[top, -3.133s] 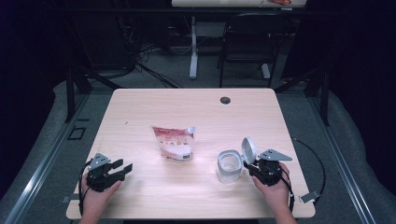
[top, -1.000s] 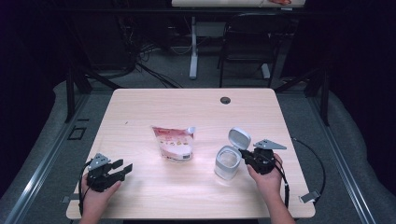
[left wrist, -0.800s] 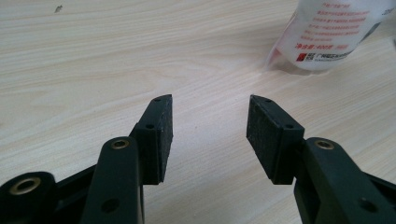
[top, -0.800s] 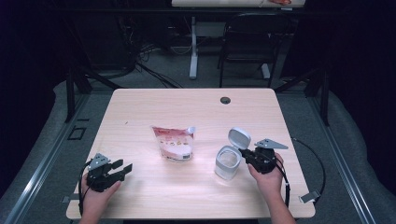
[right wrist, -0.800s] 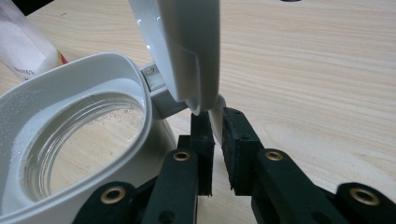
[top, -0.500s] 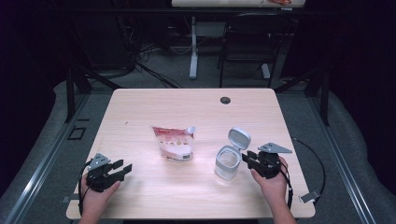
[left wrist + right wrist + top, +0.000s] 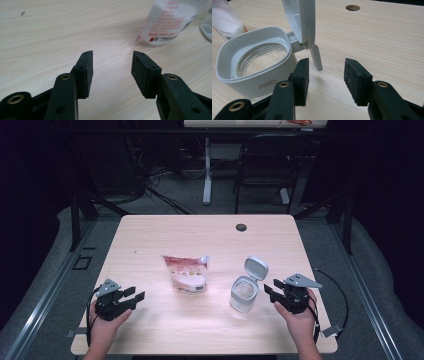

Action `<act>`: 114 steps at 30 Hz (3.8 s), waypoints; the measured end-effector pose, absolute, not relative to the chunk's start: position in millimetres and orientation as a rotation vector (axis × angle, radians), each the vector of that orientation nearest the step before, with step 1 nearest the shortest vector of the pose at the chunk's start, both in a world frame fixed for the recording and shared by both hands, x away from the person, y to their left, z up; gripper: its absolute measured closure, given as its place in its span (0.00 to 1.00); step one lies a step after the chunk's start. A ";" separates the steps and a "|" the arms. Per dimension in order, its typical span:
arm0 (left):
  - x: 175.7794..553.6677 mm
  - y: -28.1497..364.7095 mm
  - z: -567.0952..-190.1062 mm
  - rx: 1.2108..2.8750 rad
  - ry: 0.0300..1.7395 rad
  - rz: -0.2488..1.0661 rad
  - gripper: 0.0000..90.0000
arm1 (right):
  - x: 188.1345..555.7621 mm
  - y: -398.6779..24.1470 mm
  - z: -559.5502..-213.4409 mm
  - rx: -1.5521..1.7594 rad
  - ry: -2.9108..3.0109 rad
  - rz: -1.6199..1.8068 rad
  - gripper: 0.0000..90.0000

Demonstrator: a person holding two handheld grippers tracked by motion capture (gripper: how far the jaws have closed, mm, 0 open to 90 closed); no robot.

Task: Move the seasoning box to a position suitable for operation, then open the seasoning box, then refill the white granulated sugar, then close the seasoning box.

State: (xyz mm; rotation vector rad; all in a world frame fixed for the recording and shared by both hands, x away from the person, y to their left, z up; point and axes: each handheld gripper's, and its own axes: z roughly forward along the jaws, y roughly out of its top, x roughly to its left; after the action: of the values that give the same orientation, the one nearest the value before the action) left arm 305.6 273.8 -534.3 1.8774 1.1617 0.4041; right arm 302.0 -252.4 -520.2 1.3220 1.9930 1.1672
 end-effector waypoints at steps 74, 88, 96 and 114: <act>361.0 209.2 -458.3 1.918 0.913 0.312 0.67 | 322.2 -136.8 -443.2 1.029 2.161 1.265 0.64; 362.7 206.8 -460.0 1.931 0.897 0.310 0.68 | 344.6 -110.0 -445.6 1.026 2.209 1.314 0.62; 363.6 207.3 -460.5 1.932 0.882 0.312 0.71 | 354.1 -91.5 -449.7 1.000 2.231 1.335 0.61; 359.1 205.9 -459.3 1.948 0.857 0.337 0.89 | 350.3 -84.7 -448.2 0.969 2.215 1.331 0.68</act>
State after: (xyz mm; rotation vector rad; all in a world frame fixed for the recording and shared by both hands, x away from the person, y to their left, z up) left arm 359.1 205.9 -459.3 1.9477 0.8569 0.3374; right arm 350.3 -84.7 -448.2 0.9693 2.2149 1.3306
